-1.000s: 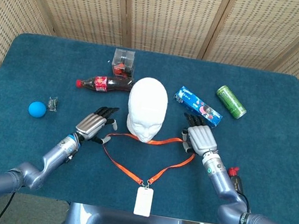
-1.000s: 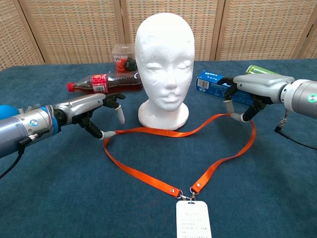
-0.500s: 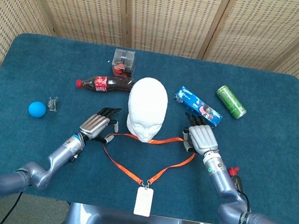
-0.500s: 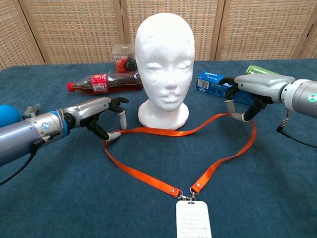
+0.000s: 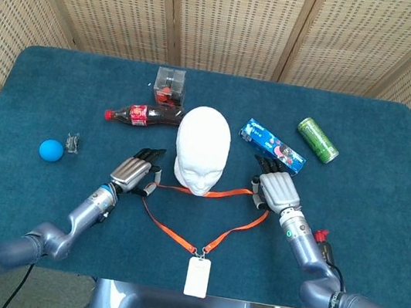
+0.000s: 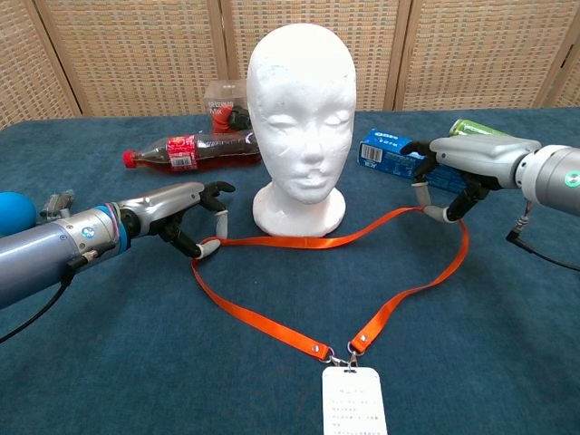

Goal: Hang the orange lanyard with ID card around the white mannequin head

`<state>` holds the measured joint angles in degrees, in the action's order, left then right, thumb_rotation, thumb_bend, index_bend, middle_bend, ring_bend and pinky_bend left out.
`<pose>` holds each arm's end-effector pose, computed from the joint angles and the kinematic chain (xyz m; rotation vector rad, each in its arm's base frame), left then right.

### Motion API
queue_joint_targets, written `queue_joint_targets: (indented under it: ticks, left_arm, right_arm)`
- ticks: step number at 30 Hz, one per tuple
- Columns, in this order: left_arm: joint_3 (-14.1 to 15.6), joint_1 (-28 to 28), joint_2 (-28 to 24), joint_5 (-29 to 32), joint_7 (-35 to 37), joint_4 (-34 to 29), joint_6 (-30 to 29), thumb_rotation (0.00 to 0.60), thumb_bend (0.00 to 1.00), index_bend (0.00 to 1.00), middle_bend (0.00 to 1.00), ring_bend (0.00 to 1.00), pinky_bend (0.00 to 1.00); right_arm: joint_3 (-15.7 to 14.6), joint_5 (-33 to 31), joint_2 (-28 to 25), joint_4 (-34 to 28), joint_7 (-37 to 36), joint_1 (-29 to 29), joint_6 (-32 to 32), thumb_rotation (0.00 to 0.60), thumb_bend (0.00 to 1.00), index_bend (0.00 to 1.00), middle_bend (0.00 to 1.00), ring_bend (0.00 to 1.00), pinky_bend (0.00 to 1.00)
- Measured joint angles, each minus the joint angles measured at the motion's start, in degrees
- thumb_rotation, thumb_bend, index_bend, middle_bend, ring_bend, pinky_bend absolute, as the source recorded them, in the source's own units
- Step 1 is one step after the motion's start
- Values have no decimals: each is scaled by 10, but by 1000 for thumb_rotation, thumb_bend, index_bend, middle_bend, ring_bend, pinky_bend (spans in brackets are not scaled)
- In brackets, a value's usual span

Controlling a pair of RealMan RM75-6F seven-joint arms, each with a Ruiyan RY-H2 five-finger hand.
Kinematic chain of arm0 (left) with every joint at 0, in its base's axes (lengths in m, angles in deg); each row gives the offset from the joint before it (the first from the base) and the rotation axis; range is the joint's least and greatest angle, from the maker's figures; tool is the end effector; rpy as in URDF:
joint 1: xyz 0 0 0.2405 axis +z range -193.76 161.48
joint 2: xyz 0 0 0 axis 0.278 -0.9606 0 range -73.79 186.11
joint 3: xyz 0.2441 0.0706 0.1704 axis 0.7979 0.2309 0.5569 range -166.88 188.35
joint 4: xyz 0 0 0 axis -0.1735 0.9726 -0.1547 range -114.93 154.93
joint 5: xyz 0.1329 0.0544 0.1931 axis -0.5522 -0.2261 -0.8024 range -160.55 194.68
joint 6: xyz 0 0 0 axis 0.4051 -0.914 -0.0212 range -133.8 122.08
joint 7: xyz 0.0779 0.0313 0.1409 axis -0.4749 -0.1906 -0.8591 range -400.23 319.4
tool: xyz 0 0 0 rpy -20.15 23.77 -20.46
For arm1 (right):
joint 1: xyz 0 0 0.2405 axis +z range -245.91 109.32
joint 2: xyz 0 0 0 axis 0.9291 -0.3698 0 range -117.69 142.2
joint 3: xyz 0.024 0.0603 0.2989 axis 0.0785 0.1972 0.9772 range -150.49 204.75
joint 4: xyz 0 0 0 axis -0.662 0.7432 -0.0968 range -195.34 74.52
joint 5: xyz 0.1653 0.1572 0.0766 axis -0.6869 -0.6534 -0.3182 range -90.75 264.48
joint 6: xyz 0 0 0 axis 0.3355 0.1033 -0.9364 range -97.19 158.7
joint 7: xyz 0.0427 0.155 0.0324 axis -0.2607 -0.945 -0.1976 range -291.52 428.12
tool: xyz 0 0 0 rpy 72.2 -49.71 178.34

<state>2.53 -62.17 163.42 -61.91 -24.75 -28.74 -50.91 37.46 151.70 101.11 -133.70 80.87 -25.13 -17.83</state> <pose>-0.2143 0.4366 -0.1490 -1.8967 -1.2132 -0.9794 -0.2230 -0.4378 -0.0445 1.8470 -0.9657 0.8273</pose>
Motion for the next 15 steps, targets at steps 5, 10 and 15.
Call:
queue_joint_targets:
  ticks: [5, 10, 15]
  left_arm:
    - [2, 2, -5, -4, 3, -6, -10, 600, 459, 672, 0, 0, 0]
    - [13, 10, -17, -25, 4, -22, -46, 600, 459, 679, 0, 0, 0]
    - [28, 24, -34, -55, 5, -41, -100, 600, 459, 689, 0, 0, 0]
  right_arm:
    - [-1, 5, -3, -4, -4, -1, -3, 600, 722, 754, 47, 0, 0]
    - [-4, 27, -15, -23, -12, -6, -17, 600, 721, 756, 50, 0, 0]
    - [-13, 59, -34, -49, -17, -12, -35, 600, 721, 757, 49, 0, 0]
